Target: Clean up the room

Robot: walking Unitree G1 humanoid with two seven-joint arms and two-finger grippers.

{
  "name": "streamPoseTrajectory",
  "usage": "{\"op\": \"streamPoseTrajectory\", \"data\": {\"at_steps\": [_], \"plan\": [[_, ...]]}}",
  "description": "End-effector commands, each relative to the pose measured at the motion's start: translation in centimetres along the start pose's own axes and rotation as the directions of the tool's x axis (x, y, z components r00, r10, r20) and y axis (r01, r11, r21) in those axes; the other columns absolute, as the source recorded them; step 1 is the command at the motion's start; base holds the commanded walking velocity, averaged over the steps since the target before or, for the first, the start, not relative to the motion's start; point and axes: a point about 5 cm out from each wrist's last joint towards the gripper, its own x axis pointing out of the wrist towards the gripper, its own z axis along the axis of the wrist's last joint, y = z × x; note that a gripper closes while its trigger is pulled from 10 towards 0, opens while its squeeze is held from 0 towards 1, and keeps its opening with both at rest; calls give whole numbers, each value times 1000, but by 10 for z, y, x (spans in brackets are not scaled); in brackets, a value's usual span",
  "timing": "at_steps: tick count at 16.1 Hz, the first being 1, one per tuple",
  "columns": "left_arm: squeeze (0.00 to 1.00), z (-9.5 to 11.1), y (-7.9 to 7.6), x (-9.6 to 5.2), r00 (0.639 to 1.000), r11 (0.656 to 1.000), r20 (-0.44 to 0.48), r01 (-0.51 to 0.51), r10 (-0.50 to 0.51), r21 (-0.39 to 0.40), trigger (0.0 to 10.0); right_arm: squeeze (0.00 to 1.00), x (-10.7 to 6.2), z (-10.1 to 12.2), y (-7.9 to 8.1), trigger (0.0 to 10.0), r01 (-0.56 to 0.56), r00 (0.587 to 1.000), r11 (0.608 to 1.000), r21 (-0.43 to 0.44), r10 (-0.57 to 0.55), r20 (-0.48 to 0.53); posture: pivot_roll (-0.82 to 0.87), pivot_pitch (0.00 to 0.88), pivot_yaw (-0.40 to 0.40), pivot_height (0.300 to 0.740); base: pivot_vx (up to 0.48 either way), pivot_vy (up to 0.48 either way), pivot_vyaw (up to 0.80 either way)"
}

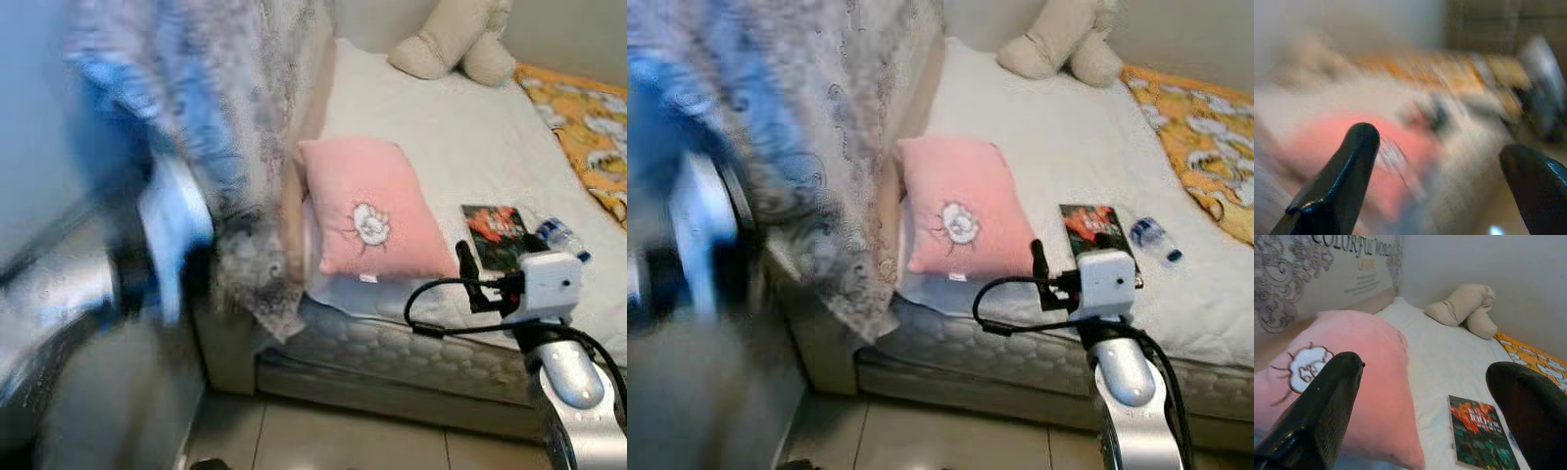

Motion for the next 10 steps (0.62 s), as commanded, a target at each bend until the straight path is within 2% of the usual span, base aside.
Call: {"op": "streamPoseTrajectory", "data": {"at_steps": [1, 2, 3, 4, 5, 6, 8, 9, 10], "plan": [[0, 1, 9, 3, 996, 996, 32, -77, 79, -54, 10000, 188, 2, 3, -5, 10000, 13, 1000, 1000, 4, -13, 4, -1, 0, -123, 740, 0, 0, 0], [0, -3, 29, 18, 939, 939, 109, -308, 326, -156, 10000, 188, 7, 0, -6, 10000, 50, 999, 998, 48, -49, -10, 2, 0, -124, 740, 0, 0, 0], [0, -13, 38, 26, 879, 872, 105, -433, 464, -230, 10000, 184, 11, -4, -7, 10000, 78, 997, 992, 96, -74, -37, 2, 0, -124, 740, 0, 0, 0], [0, -31, 41, 36, 818, 794, 72, -526, 570, -305, 10000, 188, 17, -10, -7, 10000, 123, 991, 977, 176, -113, -70, 4, 0, -123, 740, 0, 0, 0], [0, -39, 42, 39, 790, 760, 47, -569, 611, -314, 10000, 188, 20, -11, -8, 10000, 139, 989, 970, 199, -126, -77, 6, 0, -121, 740, 0, 0, 0], [0, -53, 39, 48, 771, 733, 6, -602, 636, -316, 10000, 184, 25, -14, -8, 10000, 167, 985, 950, 264, -147, -95, 1, 0, -119, 740, 0, 0, 0], [0, -76, 36, 61, 724, 694, -83, -682, 684, -231, 10000, 196, 31, -24, -7, 10000, 210, 976, 906, 367, -170, -139, -2, 0, -110, 740, 0, 0, 0], [0, -84, 31, 69, 725, 702, -85, -684, 683, -198, 10000, 192, 34, -29, -8, 10000, 231, 970, 886, 403, -178, -165, -9, 0, -106, 740, 0, 0, 0], [0, -87, 27, 72, 733, 707, -77, -675, 676, -213, 10000, 196, 35, -29, -6, 10000, 207, 975, 906, 369, -159, -157, -9, 0, -106, 740, 0, 0, 0]]}}
